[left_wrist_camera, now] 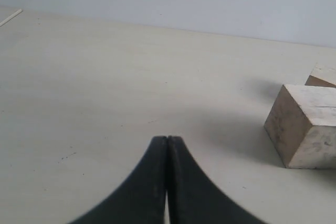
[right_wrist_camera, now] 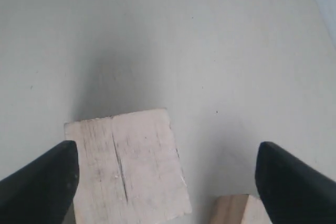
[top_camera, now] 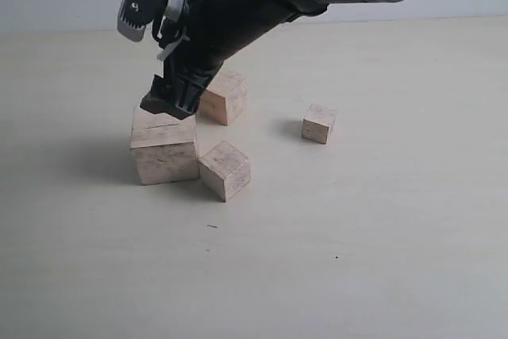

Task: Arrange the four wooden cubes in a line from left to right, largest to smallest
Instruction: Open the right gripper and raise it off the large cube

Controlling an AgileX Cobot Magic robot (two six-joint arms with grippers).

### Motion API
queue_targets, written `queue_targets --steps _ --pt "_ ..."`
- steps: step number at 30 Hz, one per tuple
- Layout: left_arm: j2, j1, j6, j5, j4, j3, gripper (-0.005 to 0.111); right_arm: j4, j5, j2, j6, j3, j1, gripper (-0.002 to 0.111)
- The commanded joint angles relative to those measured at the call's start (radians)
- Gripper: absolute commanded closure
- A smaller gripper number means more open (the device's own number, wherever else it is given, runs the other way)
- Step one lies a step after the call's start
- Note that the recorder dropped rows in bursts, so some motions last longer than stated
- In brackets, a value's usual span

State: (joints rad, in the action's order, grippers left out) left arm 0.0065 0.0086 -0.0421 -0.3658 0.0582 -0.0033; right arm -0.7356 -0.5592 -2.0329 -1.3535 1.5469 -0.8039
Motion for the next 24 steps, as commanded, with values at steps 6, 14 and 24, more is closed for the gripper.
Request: queue_targets --steps 6,14,24 --pt "-0.006 0.002 0.000 0.010 -0.004 0.003 0.107 0.085 -0.306 0.037 0.319 0.007 0.002 0.058" --pt "-0.006 0.002 0.000 0.010 -0.004 0.003 0.107 0.084 -0.508 0.025 0.358 -0.007 0.002 0.108" --pt "-0.006 0.002 0.000 0.010 -0.004 0.003 0.107 0.092 -0.528 -0.081 0.441 -0.007 0.002 0.108"
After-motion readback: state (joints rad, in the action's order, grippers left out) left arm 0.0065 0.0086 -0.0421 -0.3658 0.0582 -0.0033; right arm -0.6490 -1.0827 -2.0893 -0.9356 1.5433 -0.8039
